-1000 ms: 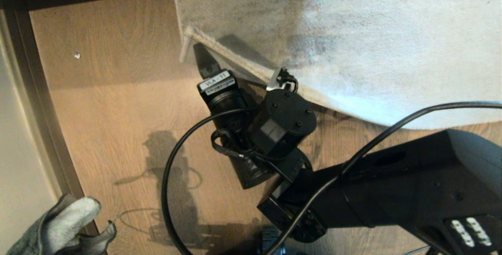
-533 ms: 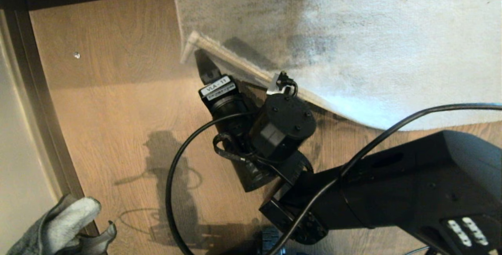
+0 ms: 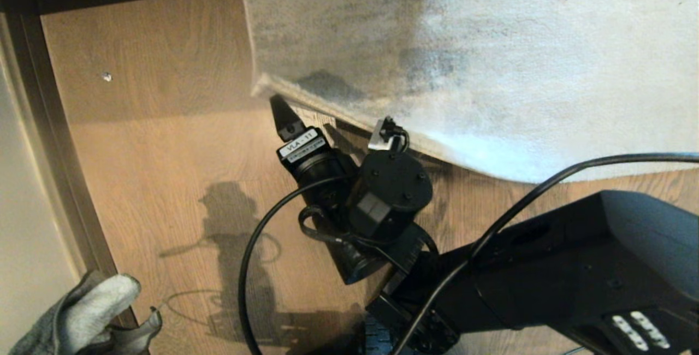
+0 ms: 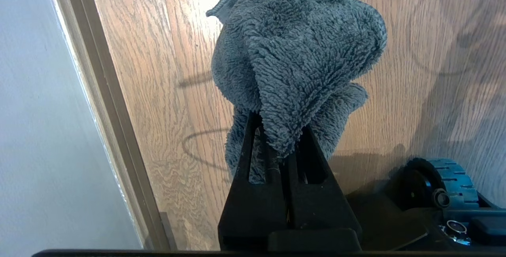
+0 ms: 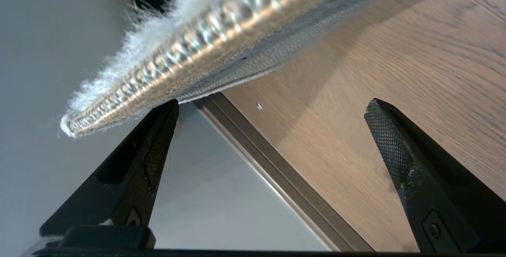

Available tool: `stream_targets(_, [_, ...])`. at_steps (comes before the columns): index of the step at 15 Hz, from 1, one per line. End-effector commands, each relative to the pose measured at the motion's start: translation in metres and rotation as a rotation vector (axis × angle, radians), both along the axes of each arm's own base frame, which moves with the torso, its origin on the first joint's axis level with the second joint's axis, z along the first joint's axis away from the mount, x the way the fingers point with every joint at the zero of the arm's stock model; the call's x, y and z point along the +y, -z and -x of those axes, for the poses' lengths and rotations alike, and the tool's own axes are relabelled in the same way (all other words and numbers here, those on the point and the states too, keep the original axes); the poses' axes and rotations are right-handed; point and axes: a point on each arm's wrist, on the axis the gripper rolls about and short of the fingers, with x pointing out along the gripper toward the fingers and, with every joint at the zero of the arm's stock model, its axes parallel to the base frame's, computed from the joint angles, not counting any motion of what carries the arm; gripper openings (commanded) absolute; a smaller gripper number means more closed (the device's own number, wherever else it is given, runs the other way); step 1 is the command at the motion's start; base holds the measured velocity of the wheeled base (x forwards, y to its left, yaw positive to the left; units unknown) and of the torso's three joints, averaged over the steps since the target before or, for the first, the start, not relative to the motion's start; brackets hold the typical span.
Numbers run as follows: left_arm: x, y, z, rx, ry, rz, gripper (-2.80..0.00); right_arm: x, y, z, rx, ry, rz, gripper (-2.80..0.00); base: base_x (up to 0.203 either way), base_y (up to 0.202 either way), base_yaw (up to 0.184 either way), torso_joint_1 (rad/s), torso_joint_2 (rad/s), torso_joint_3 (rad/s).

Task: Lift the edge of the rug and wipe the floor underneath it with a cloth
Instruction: Lift up the carpet

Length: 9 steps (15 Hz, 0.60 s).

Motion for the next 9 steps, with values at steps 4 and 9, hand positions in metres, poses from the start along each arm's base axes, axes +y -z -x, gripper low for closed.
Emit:
stream_targets(4, [0.0,0.0,0.0,0.0,0.0,0.001,-2.8,0.006,0.017,0.02,0.025,-0.042,0.056,0.0,0.0,0.0,0.0,0.0,0.0,0.0])
stream_targets(9, [0.0,0.0,0.0,0.0,-0.001,-0.001,-2.8,0.006,0.04,0.023,0.034,-0.039,0.118,0.0,0.0,0.0,0.0,0.0,0.0,0.0])
